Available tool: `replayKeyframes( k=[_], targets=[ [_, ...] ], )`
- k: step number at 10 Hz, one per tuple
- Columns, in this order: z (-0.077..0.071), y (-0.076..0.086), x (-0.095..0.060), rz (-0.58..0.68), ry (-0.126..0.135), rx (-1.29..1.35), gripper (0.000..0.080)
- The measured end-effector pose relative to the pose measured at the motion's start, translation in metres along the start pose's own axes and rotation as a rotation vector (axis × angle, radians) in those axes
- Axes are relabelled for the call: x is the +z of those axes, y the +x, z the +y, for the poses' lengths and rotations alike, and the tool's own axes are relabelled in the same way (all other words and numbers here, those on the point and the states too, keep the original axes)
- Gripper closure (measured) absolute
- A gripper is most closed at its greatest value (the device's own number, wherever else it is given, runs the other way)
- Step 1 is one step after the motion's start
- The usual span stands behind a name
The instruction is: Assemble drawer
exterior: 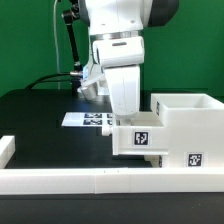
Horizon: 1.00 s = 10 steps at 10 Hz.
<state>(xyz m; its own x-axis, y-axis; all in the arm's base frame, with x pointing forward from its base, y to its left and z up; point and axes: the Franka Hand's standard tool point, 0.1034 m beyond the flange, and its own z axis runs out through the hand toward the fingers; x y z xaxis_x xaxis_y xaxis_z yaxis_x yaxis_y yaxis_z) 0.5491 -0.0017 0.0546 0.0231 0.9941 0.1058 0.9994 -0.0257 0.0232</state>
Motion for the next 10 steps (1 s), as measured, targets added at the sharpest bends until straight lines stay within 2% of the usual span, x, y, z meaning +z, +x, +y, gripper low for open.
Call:
replayKeyframes(
  k=[3,7,10],
  targets=[
    [-0.0005,-0.0017,-0.0003,-0.003,0.016,-0.002,0.0757],
    [-0.0005,-0.0016,-0.0003,-0.003,0.016,-0.001,0.0757],
    [-0.0005,-0.0043,-0.0027,-0.012,0.048,-0.047,0.0757]
  ],
)
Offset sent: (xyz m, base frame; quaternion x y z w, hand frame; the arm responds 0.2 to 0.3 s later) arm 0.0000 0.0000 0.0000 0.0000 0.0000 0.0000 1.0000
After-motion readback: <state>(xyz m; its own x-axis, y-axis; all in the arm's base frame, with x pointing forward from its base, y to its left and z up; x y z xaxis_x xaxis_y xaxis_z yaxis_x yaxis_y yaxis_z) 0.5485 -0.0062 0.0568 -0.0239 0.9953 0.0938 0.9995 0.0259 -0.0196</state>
